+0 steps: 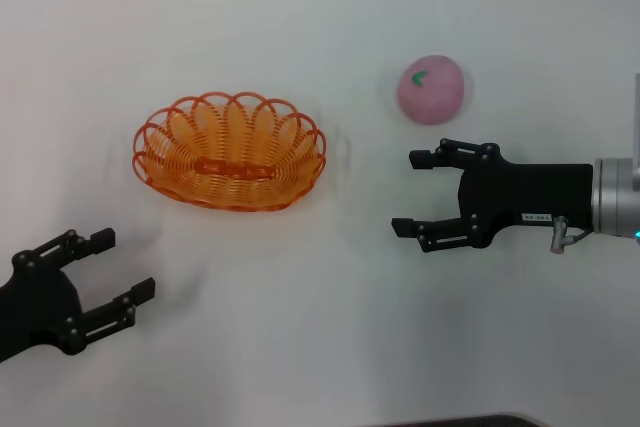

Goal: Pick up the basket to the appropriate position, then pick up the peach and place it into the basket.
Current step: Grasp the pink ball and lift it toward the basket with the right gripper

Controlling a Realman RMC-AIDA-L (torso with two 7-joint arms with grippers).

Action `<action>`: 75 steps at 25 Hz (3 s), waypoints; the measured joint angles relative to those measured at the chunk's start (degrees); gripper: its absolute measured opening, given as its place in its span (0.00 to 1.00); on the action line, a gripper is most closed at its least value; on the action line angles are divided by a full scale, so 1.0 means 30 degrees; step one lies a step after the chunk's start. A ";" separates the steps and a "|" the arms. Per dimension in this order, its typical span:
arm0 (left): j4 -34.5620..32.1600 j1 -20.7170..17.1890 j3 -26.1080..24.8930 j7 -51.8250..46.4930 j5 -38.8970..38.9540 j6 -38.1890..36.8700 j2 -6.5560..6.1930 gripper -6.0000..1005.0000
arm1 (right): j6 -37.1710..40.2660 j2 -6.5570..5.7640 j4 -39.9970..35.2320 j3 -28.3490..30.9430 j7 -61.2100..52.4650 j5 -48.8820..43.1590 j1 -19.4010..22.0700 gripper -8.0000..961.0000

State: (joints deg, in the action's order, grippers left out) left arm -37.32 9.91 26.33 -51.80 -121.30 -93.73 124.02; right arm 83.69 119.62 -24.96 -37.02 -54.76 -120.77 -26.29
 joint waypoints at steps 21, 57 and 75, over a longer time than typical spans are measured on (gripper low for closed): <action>0.0081 -0.0008 -0.0200 -0.0132 0.0093 -0.0162 -0.0003 0.77 | 0.1535 -0.0822 -0.4191 0.1656 -1.0460 -0.0211 0.0527 1.00; 0.0139 -0.0063 -0.0431 -0.0135 0.0092 -0.0310 0.0057 0.76 | -0.1777 -0.0003 -0.9981 -0.4690 -1.1390 -0.8593 -0.4717 0.99; 0.0138 0.0096 -0.0320 -0.0134 0.0051 -0.0233 0.0061 0.76 | -0.4671 -0.0038 -0.6812 -0.5524 -1.1671 -0.8609 -0.5506 1.00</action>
State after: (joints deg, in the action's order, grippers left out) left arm -36.91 10.20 25.37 -52.20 -121.15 -94.43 124.20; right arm 69.68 119.50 -45.39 -53.59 -89.77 -146.60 -42.81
